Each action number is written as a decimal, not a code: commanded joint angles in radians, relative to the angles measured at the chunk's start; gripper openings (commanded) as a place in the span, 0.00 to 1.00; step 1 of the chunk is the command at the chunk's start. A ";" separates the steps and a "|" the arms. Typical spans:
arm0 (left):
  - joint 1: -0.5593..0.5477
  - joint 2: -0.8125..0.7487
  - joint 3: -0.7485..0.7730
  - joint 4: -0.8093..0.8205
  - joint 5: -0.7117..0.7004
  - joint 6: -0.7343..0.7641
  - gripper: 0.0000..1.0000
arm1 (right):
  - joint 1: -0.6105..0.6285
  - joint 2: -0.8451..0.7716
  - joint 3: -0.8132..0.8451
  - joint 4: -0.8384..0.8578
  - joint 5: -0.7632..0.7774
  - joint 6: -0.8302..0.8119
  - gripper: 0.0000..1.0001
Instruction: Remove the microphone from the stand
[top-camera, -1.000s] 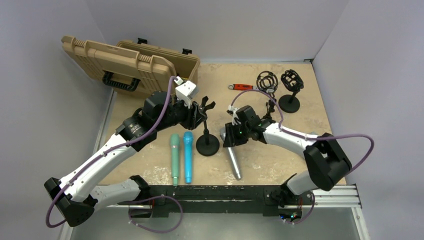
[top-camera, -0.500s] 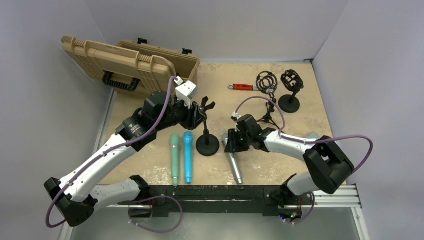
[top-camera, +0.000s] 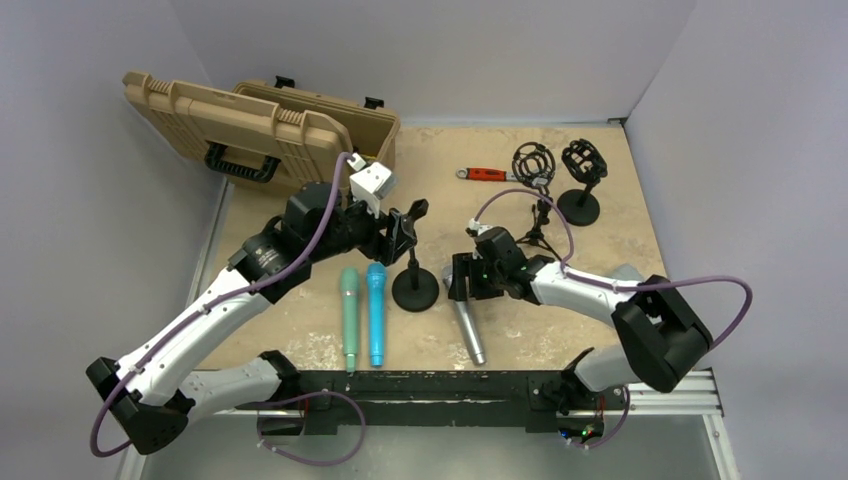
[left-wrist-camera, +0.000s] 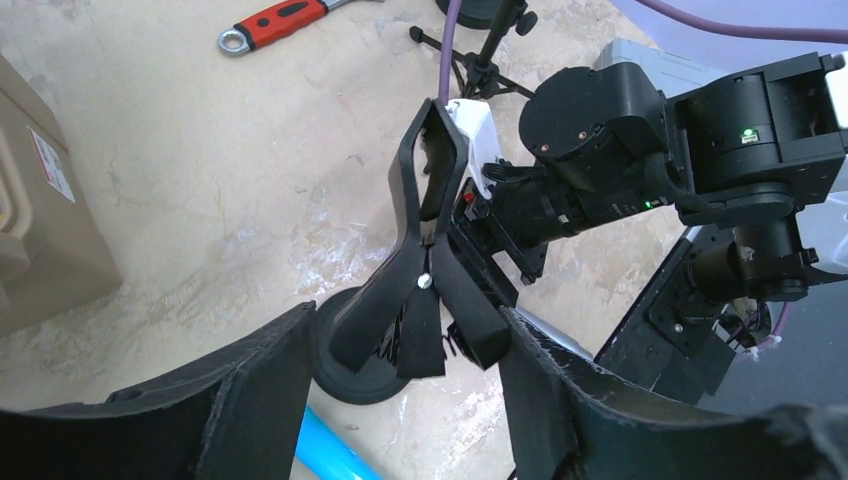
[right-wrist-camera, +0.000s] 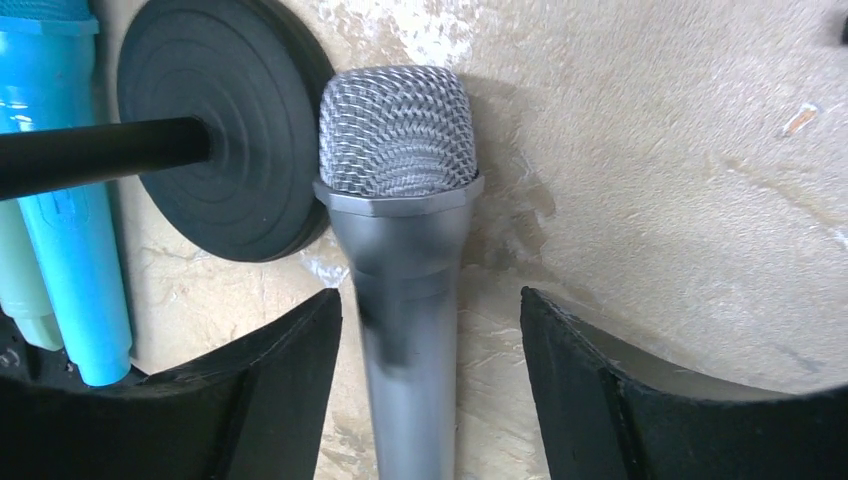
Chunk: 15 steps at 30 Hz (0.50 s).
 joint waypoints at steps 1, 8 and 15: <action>-0.001 -0.028 0.025 0.016 0.011 0.010 0.66 | 0.001 -0.063 0.050 0.007 0.039 -0.019 0.66; -0.008 -0.093 -0.021 0.069 -0.009 0.010 0.77 | 0.001 -0.084 0.112 -0.040 0.059 -0.056 0.70; -0.011 -0.188 -0.081 0.126 -0.095 0.013 0.77 | -0.005 -0.253 0.181 -0.034 -0.012 0.000 0.70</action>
